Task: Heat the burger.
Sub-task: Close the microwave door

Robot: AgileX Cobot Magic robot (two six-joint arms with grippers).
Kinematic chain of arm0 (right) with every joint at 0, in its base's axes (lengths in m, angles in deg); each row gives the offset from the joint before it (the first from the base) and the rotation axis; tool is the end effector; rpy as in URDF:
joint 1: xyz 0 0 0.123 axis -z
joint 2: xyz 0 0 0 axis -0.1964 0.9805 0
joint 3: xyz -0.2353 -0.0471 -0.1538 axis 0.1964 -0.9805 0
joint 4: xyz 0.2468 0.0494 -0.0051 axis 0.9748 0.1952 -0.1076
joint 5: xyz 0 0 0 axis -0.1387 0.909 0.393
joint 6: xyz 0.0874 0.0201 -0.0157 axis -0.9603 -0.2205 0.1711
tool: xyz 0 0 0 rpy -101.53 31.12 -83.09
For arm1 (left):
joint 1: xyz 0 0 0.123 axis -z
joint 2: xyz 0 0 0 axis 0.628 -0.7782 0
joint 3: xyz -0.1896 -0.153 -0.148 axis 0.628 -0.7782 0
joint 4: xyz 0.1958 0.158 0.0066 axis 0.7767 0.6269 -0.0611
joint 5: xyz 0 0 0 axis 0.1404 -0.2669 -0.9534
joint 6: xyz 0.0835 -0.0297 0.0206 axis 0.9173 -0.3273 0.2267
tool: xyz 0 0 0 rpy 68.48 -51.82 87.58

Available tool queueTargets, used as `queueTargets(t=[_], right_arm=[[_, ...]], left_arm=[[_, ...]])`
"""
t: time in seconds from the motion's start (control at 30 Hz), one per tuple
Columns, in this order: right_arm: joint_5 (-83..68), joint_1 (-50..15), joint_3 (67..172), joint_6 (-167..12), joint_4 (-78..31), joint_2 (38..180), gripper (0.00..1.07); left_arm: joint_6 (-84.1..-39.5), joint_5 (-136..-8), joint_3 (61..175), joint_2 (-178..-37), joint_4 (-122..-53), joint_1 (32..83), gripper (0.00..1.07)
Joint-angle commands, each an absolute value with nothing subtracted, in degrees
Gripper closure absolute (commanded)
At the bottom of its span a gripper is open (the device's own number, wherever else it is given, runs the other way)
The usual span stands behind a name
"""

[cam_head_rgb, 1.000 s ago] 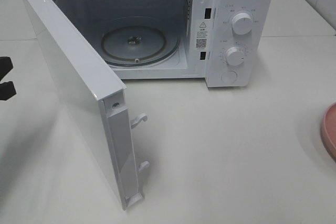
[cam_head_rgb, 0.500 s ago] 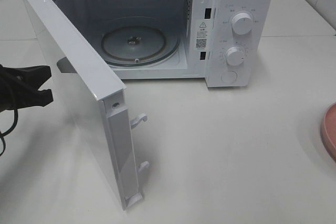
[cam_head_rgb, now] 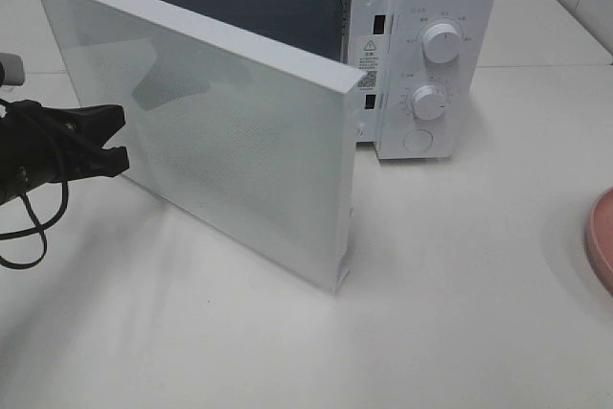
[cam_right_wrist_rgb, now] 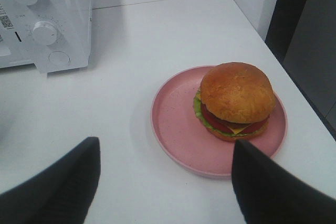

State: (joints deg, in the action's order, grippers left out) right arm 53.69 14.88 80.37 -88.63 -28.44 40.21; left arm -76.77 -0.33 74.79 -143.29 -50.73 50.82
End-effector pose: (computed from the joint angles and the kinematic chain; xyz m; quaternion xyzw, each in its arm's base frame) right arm -0.0042 -0.0067 0.2824 0.0758 0.8330 -0.0297 0.5472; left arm 0.2764 -0.0886 0.1350 0.1835 0.7611 -0.1910 0.5921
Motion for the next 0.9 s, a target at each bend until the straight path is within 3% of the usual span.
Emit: queueTargets(t=[0.03, 0.17, 0.33, 0.9], right_arm=[[53.3, 15.1, 80.4, -87.8, -28.5, 38.5, 0.41], [53.3, 15.1, 80.4, -87.8, -28.5, 38.5, 0.41], [53.3, 15.1, 80.4, -87.8, -28.5, 38.5, 0.41], [53.3, 15.1, 80.4, -87.8, -28.5, 38.5, 0.41]], left_arm=[[-77.3, 0.4, 75.3, -143.1, -51.0, 51.2, 1.06], [-77.2, 0.4, 75.4, -143.1, -50.8, 51.2, 1.06], [-73.7, 0.4, 75.5, -143.1, -52.7, 51.2, 1.06], [-73.3, -3.5, 78.2, -143.1, -55.7, 53.5, 1.06]])
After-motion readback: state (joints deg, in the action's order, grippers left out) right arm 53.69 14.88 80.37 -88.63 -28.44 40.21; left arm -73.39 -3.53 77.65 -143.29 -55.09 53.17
